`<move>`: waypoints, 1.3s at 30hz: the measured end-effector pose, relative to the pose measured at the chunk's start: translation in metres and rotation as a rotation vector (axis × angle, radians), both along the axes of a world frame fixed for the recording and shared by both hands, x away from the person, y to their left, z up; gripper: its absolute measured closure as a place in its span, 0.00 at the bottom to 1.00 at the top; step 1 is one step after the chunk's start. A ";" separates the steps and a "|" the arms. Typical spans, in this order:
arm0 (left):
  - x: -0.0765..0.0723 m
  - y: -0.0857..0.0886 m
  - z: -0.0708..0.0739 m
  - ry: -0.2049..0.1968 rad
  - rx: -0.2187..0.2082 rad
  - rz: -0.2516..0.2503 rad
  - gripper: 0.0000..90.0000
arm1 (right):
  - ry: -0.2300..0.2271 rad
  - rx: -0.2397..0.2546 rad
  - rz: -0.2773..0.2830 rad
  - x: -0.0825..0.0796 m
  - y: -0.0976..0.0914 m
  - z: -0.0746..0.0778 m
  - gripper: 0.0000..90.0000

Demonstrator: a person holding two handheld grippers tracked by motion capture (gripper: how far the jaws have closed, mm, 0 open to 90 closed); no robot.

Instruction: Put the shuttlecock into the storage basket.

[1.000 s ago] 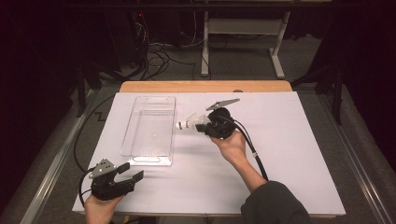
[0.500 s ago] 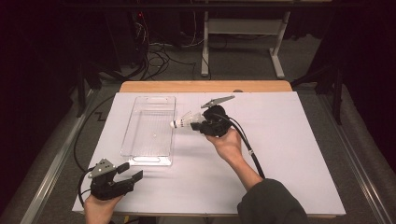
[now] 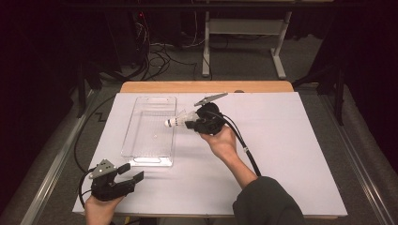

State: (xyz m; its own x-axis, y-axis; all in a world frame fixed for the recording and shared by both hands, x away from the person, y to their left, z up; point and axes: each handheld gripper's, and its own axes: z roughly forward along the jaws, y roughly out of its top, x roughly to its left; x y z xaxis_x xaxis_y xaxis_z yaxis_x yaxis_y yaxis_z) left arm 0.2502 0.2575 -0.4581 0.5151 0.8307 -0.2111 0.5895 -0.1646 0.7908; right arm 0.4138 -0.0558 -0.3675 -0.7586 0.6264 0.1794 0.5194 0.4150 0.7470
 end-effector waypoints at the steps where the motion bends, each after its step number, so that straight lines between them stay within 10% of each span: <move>1: 0.000 0.000 0.000 0.000 0.001 -0.002 0.38 | -0.006 -0.002 0.008 0.000 0.001 0.000 1.00; 39: 0.000 0.001 0.000 0.004 0.000 -0.005 0.38 | 0.014 -0.061 0.094 0.004 0.068 -0.005 1.00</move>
